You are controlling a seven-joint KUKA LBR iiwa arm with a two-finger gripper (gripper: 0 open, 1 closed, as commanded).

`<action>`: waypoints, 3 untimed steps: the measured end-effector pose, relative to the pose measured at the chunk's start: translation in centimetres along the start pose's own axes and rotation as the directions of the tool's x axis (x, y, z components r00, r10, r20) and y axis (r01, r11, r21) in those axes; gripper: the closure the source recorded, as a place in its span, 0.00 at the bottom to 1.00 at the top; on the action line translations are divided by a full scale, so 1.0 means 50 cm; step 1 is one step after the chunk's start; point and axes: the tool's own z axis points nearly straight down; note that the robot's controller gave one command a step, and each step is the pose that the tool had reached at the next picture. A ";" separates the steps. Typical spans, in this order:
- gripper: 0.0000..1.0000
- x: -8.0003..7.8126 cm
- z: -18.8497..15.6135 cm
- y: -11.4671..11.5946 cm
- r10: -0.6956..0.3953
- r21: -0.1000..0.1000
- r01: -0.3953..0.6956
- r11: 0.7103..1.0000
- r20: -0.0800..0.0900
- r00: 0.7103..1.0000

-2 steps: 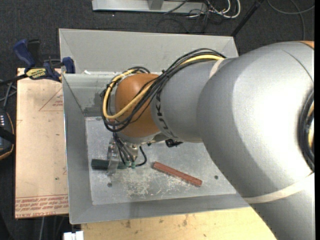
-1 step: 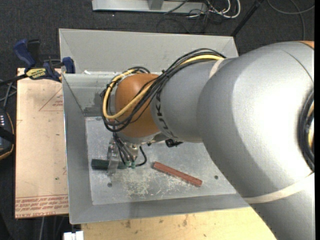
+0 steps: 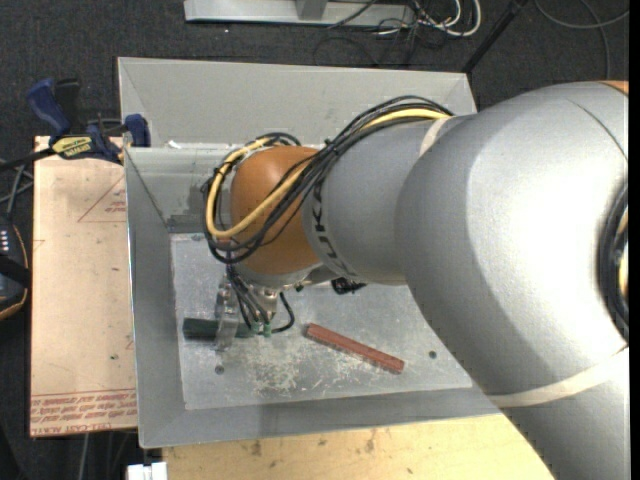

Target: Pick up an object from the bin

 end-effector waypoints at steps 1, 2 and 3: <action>1.00 0.001 -0.018 -0.001 0.000 0.001 0.000 1.000 -0.001 1.000; 1.00 -0.001 -0.033 0.000 0.000 -0.001 0.000 1.000 0.002 1.000; 1.00 -0.001 -0.043 0.001 0.000 -0.001 0.000 1.000 0.002 1.000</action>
Offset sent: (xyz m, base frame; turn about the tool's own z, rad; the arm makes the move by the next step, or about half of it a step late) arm 0.0002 -0.0001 0.0271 0.0000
